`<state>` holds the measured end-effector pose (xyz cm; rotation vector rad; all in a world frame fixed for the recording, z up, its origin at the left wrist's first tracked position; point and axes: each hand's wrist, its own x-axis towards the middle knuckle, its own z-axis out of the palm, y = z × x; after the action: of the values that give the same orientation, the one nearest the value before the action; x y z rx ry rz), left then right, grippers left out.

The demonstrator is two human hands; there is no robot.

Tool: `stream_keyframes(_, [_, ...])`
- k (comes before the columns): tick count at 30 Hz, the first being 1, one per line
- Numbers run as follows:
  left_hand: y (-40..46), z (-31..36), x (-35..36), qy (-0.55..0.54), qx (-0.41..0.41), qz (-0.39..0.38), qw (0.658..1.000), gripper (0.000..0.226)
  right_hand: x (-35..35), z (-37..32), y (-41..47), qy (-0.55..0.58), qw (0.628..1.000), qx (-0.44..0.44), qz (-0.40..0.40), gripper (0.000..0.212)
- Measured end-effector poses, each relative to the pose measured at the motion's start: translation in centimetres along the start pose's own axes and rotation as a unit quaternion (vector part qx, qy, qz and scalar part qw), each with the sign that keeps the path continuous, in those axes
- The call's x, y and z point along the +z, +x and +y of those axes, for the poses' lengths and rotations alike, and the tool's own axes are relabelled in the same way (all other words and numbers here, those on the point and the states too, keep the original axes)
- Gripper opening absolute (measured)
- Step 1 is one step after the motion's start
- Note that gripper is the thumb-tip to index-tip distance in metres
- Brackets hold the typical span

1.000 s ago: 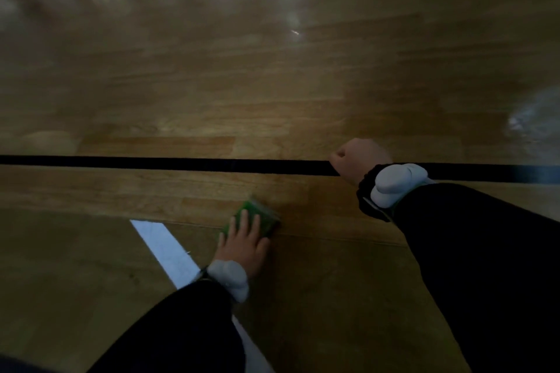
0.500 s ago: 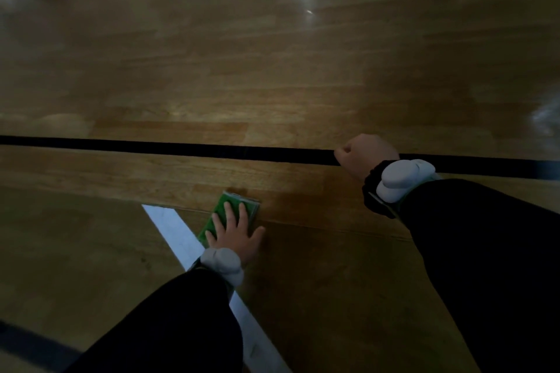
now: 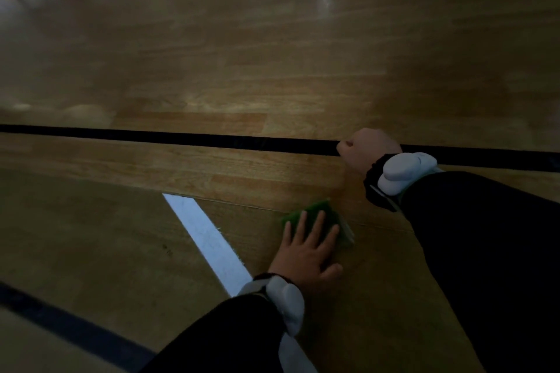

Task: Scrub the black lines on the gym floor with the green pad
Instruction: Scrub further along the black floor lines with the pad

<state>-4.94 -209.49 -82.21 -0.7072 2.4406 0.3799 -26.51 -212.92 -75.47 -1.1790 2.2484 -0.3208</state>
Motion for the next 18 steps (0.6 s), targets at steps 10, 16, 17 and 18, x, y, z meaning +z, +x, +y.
stream_keyframes(10, [-0.9, 1.2, 0.8, -0.012, 0.074, 0.018, 0.997, 0.061, 0.8, -1.6, -0.4, -0.022, 0.999, -0.034, -0.012, 0.047])
stream_keyframes(16, [-1.1, -2.4, 0.5, -0.019, -0.058, 0.020, 0.998, 0.065, 0.9, -1.4, -0.9, -0.031, 0.999, -0.041, 0.001, 0.047])
stream_keyframes(17, [-1.6, -3.7, 0.5, -0.030, -0.094, 0.025, 0.995, 0.060, 0.8, -1.3, -0.9, -0.032, 0.999, -0.040, 0.002, 0.047])
stream_keyframes(18, [-2.2, -5.1, 0.5, -0.045, -0.129, 0.031, 0.990, 0.059, 0.7, -1.2, -0.9, -0.034, 0.999, -0.037, 0.004, 0.047])
